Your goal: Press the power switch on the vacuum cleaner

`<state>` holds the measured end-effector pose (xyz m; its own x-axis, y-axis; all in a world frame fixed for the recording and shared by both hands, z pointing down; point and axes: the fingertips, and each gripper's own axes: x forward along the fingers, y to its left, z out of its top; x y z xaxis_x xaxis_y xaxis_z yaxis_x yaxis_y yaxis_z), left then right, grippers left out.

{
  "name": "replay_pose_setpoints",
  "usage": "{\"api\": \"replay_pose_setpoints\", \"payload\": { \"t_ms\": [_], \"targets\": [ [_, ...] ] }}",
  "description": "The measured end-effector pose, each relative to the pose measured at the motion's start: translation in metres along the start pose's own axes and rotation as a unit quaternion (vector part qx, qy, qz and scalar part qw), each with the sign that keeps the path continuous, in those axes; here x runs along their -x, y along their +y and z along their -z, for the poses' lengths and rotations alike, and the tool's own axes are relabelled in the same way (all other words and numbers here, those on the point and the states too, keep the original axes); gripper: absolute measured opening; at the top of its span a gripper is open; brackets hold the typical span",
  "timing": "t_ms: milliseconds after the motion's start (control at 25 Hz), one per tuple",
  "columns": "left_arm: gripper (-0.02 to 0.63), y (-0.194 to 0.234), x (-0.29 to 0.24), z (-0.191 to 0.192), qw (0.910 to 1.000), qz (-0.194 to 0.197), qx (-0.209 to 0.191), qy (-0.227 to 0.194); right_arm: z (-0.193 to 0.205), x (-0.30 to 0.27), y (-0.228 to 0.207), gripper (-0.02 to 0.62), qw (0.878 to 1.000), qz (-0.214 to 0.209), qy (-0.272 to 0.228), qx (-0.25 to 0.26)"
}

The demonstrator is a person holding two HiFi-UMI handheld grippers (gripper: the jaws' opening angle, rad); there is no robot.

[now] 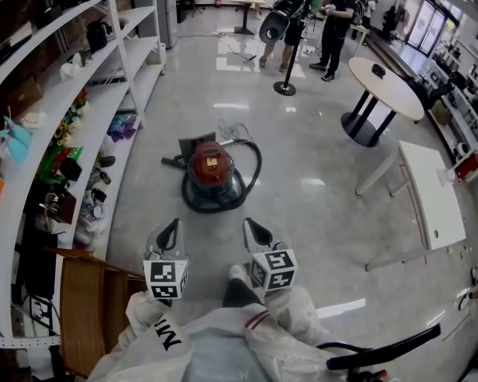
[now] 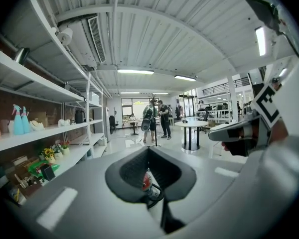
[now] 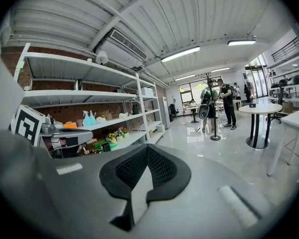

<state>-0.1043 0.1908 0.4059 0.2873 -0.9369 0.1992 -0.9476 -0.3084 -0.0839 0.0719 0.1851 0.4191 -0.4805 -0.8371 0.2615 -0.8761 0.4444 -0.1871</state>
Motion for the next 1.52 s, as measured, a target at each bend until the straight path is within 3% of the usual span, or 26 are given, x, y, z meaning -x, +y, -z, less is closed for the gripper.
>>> {"api": "replay_pose_setpoints", "payload": {
  "t_ms": [520, 840, 1080, 1520],
  "targets": [
    [0.000, 0.014, -0.102, -0.012, 0.9995, -0.013, 0.005, 0.030, -0.027, -0.083, -0.061, 0.000, 0.999, -0.024, 0.027, -0.009],
    [0.000, 0.001, -0.163, -0.020, 0.9990, -0.016, 0.002, 0.041, -0.042, -0.115, -0.109, 0.000, 0.999, -0.031, 0.030, -0.012],
    [0.000, -0.004, -0.181, -0.026, 0.9986, -0.023, -0.006, 0.047, -0.046, -0.130, -0.134, 0.000, 0.999, -0.035, 0.028, -0.022],
    [0.000, 0.009, -0.196, -0.018, 0.9976, -0.035, 0.001, 0.060, -0.044, -0.154, -0.133, 0.000, 0.997, -0.052, 0.042, -0.024]
  ]
}}
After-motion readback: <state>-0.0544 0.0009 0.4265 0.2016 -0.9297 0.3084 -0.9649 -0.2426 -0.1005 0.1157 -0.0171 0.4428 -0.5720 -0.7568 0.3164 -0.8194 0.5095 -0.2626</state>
